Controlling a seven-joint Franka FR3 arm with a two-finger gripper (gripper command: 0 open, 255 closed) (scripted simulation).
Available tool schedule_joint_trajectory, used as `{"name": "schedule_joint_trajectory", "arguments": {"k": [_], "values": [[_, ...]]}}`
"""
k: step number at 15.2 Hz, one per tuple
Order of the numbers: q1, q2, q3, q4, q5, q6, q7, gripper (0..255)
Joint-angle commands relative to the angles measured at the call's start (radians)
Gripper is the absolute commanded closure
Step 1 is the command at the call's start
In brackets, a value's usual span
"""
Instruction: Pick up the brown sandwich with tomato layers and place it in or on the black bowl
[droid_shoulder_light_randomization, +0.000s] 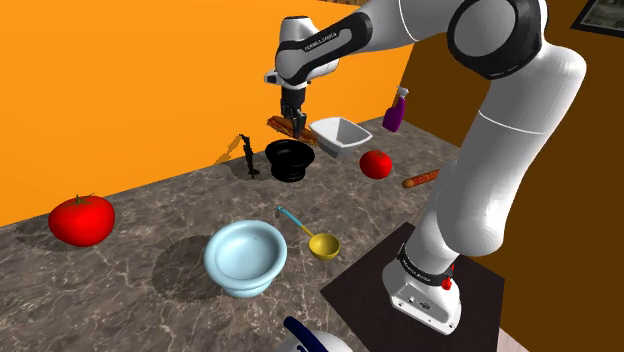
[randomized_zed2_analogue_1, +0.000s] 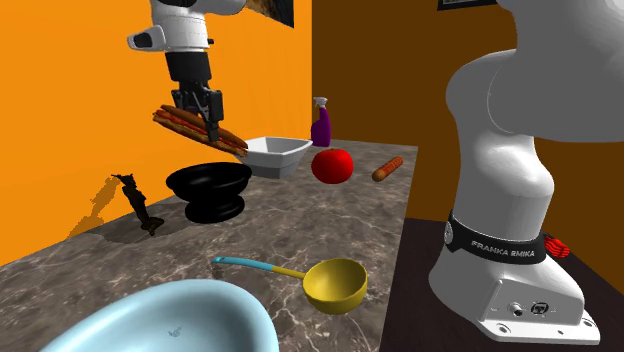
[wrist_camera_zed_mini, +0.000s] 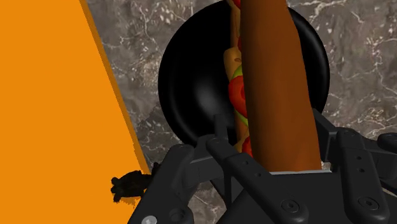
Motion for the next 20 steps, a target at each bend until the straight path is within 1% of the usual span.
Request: {"name": "schedule_joint_trajectory", "arguments": {"k": [1, 12, 19, 20], "values": [[-0.002, 0.025, 0.0, 0.008, 0.011, 0.016, -0.006, 255], [-0.011, 0.106, 0.006, -0.054, 0.047, 0.154, -0.022, 255], [-0.011, 0.106, 0.006, -0.054, 0.047, 0.154, -0.022, 255], [-0.011, 0.106, 0.006, -0.054, 0.047, 0.154, -0.022, 0]]}}
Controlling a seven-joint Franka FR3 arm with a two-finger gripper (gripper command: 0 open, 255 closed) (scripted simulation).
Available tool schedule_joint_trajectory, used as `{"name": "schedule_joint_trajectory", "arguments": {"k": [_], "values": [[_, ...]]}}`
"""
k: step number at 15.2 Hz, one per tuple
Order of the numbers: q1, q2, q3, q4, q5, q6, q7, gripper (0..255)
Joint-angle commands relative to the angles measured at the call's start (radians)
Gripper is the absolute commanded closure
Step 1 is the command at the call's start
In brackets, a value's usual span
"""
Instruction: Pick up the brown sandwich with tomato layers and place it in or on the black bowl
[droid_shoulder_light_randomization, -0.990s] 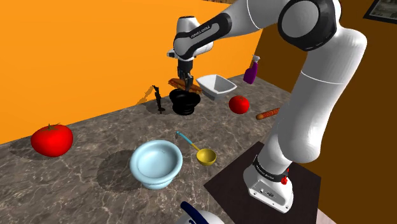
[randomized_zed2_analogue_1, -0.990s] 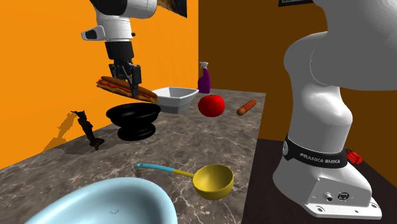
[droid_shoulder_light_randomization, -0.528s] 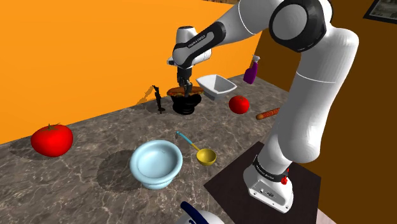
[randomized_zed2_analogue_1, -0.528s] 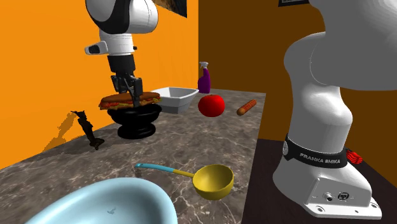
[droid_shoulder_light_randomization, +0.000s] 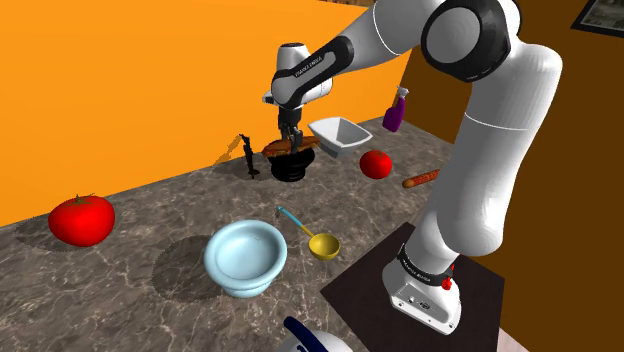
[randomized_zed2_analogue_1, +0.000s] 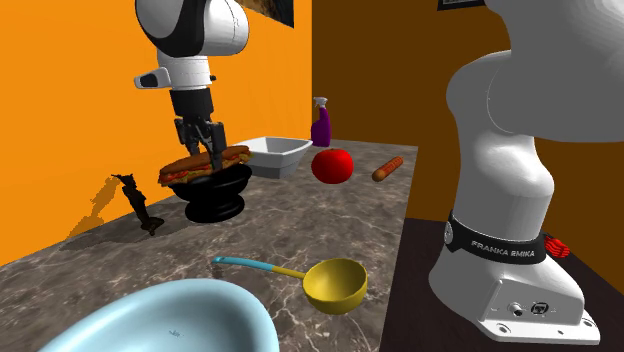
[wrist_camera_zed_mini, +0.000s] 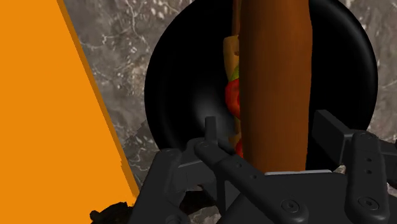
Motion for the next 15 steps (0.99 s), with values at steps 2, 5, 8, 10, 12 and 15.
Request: {"name": "schedule_joint_trajectory", "arguments": {"k": [2, 5, 8, 10, 12, 15], "values": [[0.0, 0.0, 0.0, 0.0, 0.0, 0.0, 0.0, 0], [0.0, 0.0, 0.0, 0.0, 0.0, 0.0, 0.0, 0], [0.011, -0.058, -0.003, 0.04, -0.026, -0.094, 0.018, 0], [0.013, -0.071, -0.002, 0.053, -0.031, -0.119, 0.022, 0], [0.013, -0.071, -0.002, 0.053, -0.031, -0.119, 0.022, 0], [0.013, -0.071, -0.002, 0.053, -0.031, -0.119, 0.022, 0]]}}
